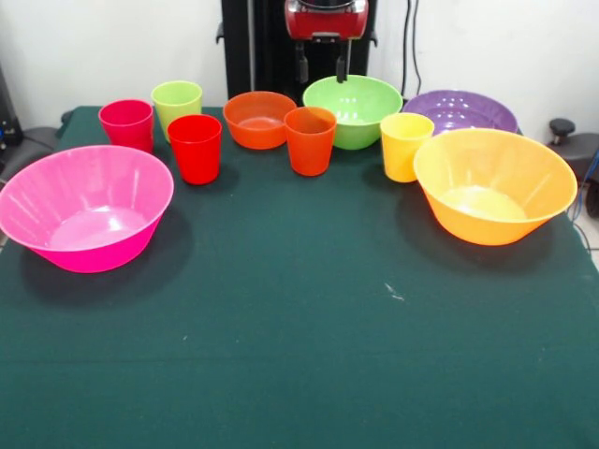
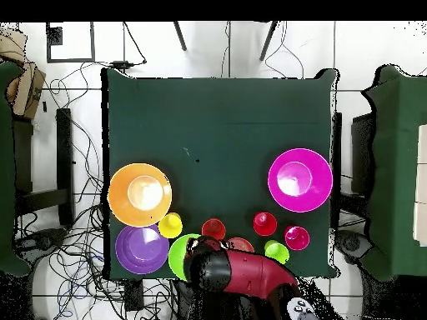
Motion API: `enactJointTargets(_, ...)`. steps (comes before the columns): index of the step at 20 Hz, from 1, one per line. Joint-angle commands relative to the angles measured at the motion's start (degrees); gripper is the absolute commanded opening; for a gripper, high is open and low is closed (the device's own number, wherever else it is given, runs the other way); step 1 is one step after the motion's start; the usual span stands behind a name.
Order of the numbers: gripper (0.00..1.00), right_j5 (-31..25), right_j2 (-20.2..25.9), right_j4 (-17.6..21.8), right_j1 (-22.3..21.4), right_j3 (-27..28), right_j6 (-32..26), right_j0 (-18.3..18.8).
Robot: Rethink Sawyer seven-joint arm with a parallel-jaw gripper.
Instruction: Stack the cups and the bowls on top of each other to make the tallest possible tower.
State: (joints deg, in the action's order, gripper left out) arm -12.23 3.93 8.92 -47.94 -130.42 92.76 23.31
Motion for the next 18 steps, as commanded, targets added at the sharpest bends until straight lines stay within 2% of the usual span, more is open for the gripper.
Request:
enactJointTargets(1,1.0,5.31,3.3,1.79,1.62,-2.94,8.56,-1.24)
enactJointTargets(18,1.0,5.07,3.54,4.27,4.45,-0.18,6.21,1.73)
